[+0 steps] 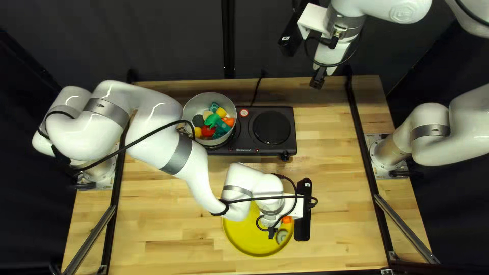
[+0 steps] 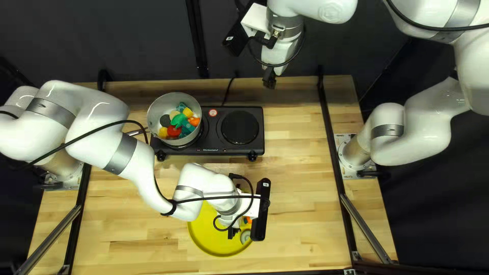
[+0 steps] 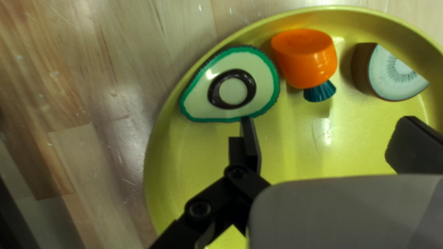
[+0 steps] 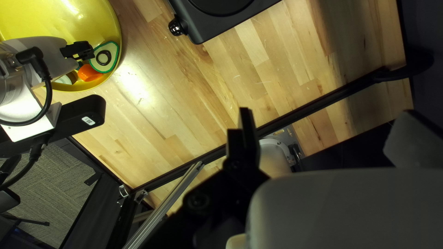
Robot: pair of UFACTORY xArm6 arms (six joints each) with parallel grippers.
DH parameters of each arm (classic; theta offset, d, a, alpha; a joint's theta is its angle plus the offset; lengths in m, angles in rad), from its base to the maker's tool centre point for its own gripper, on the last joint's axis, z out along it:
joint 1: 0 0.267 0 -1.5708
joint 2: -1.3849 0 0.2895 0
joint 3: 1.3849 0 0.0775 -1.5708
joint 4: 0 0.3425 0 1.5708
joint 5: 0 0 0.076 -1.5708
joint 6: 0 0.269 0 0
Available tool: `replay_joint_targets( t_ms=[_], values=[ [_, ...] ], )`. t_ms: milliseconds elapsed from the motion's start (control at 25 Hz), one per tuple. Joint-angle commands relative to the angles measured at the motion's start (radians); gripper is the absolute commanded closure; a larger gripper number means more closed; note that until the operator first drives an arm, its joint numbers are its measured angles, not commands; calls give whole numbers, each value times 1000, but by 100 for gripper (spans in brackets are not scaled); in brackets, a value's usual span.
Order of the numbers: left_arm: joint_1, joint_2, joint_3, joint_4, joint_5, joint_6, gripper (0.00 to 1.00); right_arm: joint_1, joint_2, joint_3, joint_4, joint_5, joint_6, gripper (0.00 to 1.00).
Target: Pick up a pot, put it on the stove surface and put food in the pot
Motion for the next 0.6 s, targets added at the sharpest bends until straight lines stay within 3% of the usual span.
replay_joint_targets(
  t_ms=[40,600],
  values=[
    [6,2,10,20,-13,-1,0,0,0,0,0,0,0,0],
    [14,15,45,50,-69,3,0,0,0,0,0,0,0,0]
  ],
)
